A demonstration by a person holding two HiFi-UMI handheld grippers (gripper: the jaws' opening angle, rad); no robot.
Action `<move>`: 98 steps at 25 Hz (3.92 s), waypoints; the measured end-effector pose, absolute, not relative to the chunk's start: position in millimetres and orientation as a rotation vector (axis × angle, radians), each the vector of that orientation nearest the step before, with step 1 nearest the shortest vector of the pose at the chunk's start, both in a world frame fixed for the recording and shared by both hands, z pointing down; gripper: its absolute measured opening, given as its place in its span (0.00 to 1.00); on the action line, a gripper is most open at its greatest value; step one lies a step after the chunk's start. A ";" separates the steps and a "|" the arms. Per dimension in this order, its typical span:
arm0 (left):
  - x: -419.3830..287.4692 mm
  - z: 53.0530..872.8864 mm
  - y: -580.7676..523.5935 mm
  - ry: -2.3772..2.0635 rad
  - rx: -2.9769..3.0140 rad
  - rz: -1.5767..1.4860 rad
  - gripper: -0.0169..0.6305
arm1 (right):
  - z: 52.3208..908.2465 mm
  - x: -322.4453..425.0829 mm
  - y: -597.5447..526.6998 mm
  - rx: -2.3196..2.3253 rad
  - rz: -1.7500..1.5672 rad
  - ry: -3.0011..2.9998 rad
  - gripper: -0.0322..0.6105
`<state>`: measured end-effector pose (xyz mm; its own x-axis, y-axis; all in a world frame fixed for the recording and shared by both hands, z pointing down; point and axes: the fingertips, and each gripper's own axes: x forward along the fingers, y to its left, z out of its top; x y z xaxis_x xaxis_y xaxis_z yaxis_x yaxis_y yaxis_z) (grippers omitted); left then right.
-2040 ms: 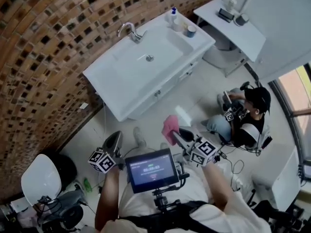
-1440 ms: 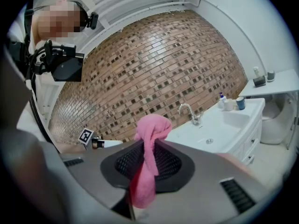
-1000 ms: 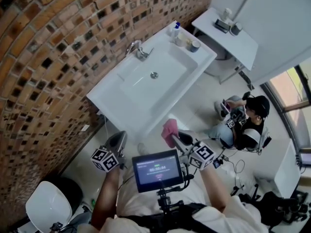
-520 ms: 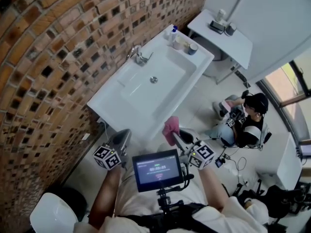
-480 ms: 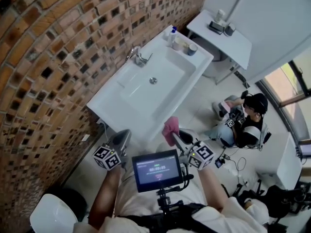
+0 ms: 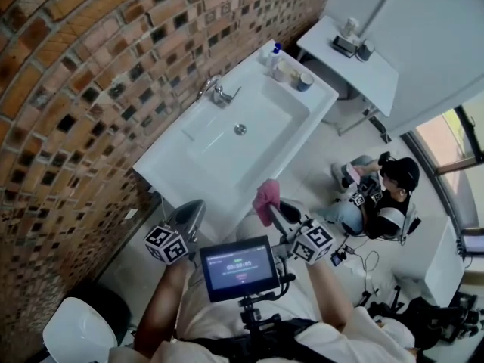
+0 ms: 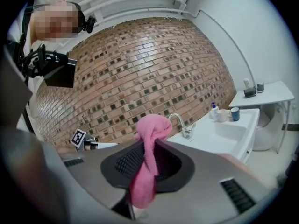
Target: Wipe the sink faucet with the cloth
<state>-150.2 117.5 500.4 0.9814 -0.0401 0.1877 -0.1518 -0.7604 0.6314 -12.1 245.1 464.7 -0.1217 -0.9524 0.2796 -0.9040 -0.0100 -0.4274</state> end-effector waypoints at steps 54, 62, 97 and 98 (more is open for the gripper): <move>-26.4 559.6 -4.3 -0.679 2.239 0.331 0.03 | 643.1 170.3 -4.9 -1.677 -1.176 2.558 0.18; -25.5 566.9 -15.6 -0.710 2.221 0.362 0.03 | 713.3 182.9 -52.9 -1.762 -1.302 2.575 0.18; -24.4 573.3 -7.9 -0.757 2.195 0.343 0.03 | 752.7 235.0 -129.8 -2.072 -1.309 2.491 0.14; -23.3 572.6 -7.2 -0.755 2.194 0.344 0.03 | 750.7 237.0 -130.6 -2.073 -1.304 2.493 0.13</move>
